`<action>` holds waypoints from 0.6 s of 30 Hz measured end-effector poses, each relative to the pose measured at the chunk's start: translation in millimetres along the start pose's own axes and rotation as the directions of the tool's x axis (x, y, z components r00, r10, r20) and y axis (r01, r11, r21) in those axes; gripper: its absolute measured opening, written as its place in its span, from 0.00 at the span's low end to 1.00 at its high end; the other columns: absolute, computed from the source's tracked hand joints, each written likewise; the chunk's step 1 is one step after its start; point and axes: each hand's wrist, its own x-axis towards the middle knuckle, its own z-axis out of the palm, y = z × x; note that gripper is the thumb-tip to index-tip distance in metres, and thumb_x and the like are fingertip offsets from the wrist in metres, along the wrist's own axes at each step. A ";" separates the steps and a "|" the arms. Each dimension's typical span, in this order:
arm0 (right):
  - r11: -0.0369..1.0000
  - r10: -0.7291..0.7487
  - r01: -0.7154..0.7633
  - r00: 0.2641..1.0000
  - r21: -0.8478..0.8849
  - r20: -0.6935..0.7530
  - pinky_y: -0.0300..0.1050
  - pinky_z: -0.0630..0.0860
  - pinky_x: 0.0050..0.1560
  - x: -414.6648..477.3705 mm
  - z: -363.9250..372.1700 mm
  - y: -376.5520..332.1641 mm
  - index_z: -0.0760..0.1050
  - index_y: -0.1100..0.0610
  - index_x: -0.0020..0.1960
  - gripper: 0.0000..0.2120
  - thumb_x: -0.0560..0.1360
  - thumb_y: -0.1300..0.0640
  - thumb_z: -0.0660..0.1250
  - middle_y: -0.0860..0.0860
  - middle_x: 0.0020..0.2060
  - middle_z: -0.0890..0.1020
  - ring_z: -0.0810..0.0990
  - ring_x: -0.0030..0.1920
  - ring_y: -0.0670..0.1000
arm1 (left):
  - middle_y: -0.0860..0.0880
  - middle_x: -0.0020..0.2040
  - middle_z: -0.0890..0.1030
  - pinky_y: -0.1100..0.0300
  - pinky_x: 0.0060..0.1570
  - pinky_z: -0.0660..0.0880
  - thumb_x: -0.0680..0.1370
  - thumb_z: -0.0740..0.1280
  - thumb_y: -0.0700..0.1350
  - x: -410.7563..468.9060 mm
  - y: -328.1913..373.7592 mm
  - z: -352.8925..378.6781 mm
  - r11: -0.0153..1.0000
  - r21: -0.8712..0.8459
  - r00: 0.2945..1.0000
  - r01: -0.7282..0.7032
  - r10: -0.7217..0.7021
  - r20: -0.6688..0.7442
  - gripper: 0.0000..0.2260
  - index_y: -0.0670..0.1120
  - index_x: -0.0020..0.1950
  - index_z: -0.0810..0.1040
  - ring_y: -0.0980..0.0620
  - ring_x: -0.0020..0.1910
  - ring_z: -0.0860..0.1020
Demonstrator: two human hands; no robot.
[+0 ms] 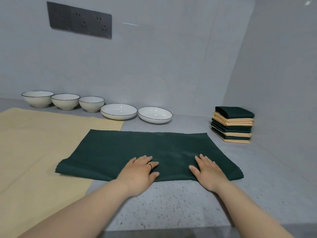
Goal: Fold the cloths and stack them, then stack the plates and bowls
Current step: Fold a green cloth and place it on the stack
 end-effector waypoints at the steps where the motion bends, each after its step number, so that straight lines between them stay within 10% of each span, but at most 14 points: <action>1: 1.000 0.001 -0.001 1.000 0.003 0.003 0.45 0.42 0.74 0.2 -0.7 0.2 0.43 0.55 0.76 0.28 0.81 0.44 0.44 0.51 0.76 0.44 0.42 0.76 0.49 | 0.52 0.77 0.50 0.59 0.73 0.44 0.82 0.48 0.54 0.1 2.0 1.7 1.000 0.001 1.000 0.002 -0.002 0.019 0.22 0.51 0.76 0.54 0.54 0.76 0.48; 14: 0.999 -0.021 0.021 1.000 0.044 0.002 0.45 0.42 0.74 -6.8 -1.2 6.9 0.44 0.55 0.76 0.28 0.81 0.44 0.46 0.51 0.76 0.45 0.43 0.76 0.50 | 0.52 0.77 0.45 0.57 0.74 0.44 0.80 0.46 0.59 -46.1 -96.8 -22.8 0.944 0.116 0.946 0.308 -0.317 0.069 0.26 0.54 0.76 0.46 0.54 0.76 0.44; 18: 0.943 -0.042 0.090 0.987 0.320 -0.153 0.41 0.53 0.72 -18.3 1.3 12.2 0.58 0.56 0.73 0.23 0.80 0.51 0.56 0.51 0.74 0.59 0.56 0.74 0.49 | 0.53 0.77 0.53 0.59 0.73 0.46 0.81 0.49 0.57 -55.0 -107.7 -23.1 0.943 0.090 0.947 0.320 -0.317 -0.047 0.24 0.53 0.75 0.54 0.55 0.76 0.50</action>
